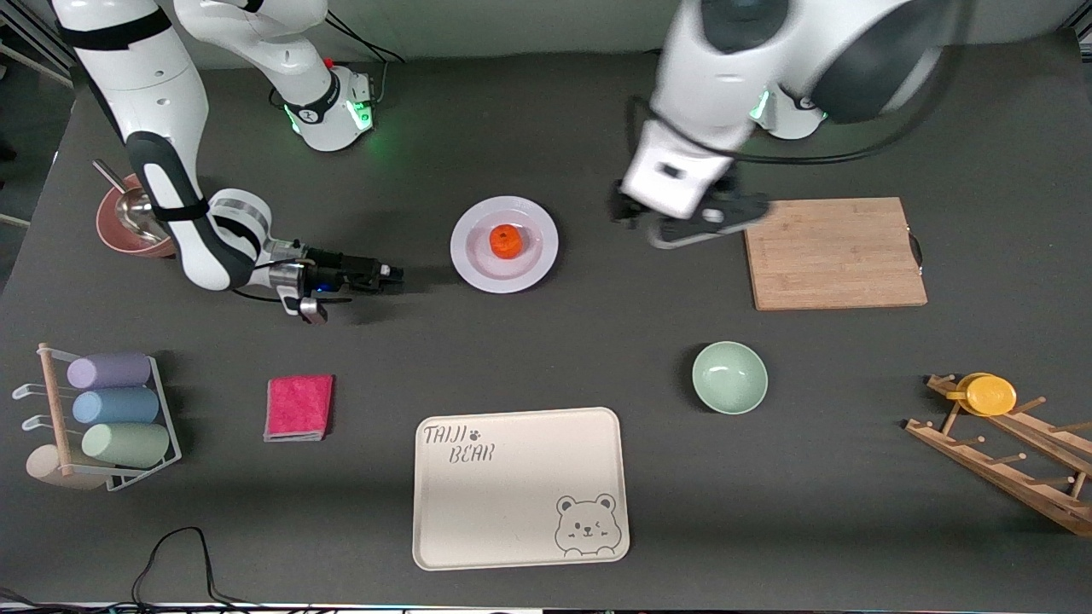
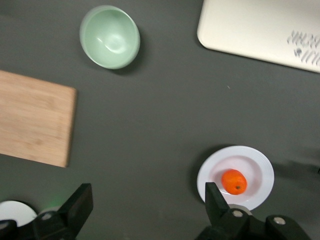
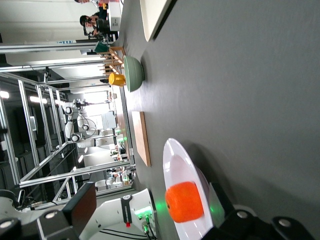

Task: Place orange and plate with both arms
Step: 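Withdraw the left gripper while the right gripper grips the plate rim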

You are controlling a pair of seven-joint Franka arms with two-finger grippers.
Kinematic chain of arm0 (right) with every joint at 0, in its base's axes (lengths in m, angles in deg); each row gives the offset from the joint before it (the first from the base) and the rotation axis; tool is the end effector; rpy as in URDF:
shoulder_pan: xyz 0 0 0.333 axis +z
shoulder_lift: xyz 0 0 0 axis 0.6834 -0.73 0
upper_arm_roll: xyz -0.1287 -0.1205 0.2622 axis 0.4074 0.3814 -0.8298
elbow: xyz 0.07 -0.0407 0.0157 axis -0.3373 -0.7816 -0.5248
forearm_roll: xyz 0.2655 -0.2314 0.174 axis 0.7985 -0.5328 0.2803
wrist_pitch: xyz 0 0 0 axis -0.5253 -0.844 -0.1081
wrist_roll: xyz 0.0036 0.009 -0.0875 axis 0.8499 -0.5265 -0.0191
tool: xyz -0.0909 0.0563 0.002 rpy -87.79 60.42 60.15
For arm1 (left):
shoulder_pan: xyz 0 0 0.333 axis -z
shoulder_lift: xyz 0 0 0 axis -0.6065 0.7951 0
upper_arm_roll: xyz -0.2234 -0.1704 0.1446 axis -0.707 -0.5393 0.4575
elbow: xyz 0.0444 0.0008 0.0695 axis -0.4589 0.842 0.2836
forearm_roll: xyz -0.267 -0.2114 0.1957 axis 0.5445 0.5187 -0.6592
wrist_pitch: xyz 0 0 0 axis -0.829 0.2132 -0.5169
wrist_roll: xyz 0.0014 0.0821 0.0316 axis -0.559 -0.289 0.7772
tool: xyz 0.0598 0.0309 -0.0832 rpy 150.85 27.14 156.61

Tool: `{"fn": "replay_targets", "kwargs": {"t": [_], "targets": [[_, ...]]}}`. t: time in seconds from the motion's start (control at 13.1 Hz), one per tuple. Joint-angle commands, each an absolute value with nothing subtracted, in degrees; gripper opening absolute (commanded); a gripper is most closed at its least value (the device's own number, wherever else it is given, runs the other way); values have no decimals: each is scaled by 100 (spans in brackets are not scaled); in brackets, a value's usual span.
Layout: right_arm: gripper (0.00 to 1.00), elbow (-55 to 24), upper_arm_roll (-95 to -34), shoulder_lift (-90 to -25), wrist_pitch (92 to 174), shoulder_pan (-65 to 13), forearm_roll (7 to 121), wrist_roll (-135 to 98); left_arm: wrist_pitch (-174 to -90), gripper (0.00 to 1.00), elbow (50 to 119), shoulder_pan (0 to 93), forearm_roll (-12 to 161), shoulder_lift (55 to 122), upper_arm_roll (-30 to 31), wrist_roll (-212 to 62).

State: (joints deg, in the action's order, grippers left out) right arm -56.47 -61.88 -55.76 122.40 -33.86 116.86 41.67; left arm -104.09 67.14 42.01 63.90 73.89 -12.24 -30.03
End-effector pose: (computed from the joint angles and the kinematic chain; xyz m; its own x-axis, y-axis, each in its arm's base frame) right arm 0.4252 0.0827 0.1465 0.9912 -0.0894 -0.0978 -0.1197 -0.2868 -0.9505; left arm 0.5107 -0.3229 0.5901 0.9582 0.2746 -0.0805 0.2764 -0.9610 0.0108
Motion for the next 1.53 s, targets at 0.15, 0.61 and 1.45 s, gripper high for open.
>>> {"fn": "replay_targets", "kwargs": {"t": [0.15,0.61,1.45], "targets": [[100,-6197,-6159,-5519,12295,-2959,12176,5432,-10178,100,7015,2875,6629,6806,-1208,-4435],[100,-6321,-6177,-5887,12058,-2808,12212,6382,-10257,100,7305,3495,6690,6295,890,-6511],[100,-6304,-6221,-6240,11908,-1974,13284,6901,-10635,100,7551,4033,6410,6172,2000,-7972]]}}
